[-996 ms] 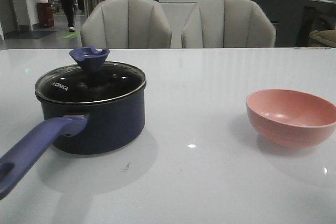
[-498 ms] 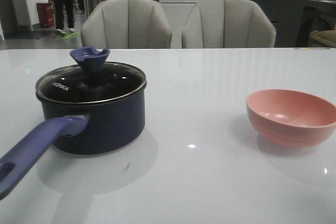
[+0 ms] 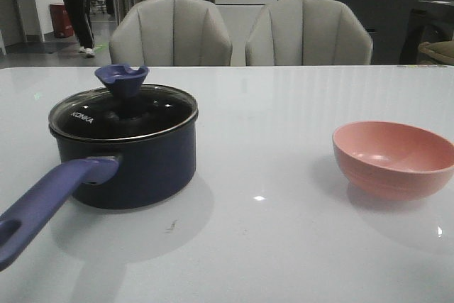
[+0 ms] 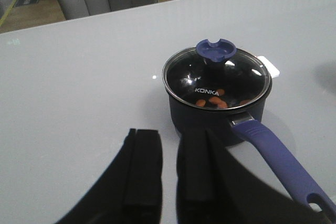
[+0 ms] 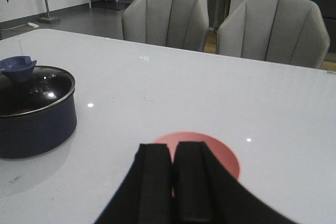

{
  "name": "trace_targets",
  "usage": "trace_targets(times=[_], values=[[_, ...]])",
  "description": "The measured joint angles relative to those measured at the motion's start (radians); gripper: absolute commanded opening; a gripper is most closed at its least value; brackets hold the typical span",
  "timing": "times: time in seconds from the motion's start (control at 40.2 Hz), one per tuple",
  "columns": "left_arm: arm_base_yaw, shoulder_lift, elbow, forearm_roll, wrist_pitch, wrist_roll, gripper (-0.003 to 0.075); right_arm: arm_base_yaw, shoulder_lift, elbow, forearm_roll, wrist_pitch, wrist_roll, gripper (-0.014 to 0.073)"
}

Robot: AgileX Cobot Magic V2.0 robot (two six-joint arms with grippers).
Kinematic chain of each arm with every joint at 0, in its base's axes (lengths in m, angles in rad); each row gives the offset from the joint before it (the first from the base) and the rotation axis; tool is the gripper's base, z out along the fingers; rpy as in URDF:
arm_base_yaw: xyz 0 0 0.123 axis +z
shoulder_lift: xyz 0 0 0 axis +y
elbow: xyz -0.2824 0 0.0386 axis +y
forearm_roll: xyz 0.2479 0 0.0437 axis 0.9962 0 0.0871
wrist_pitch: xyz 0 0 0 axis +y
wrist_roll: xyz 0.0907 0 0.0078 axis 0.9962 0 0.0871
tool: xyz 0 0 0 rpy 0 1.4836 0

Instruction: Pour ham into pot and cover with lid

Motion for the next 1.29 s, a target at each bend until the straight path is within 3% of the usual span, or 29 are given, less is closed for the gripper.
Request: trace_targets(times=[0.224, 0.871, 1.071, 1.295], values=[[0.0, -0.146, 0.065, -0.002, -0.07, 0.0, 0.0113, 0.0, 0.0, 0.0, 0.0, 0.0, 0.0, 0.0146], [0.012, -0.152, 0.076, 0.047, -0.11, -0.002, 0.0113, 0.0, 0.0, 0.0, 0.0, 0.0, 0.0, 0.0146], [0.082, -0.152, 0.209, 0.052, -0.29, -0.004, 0.0113, 0.0, 0.0, 0.0, 0.0, 0.0, 0.0, 0.0146], [0.182, -0.152, 0.429, 0.02, -0.583, -0.004, 0.0113, 0.0, 0.0, 0.0, 0.0, 0.0, 0.0, 0.0146]])
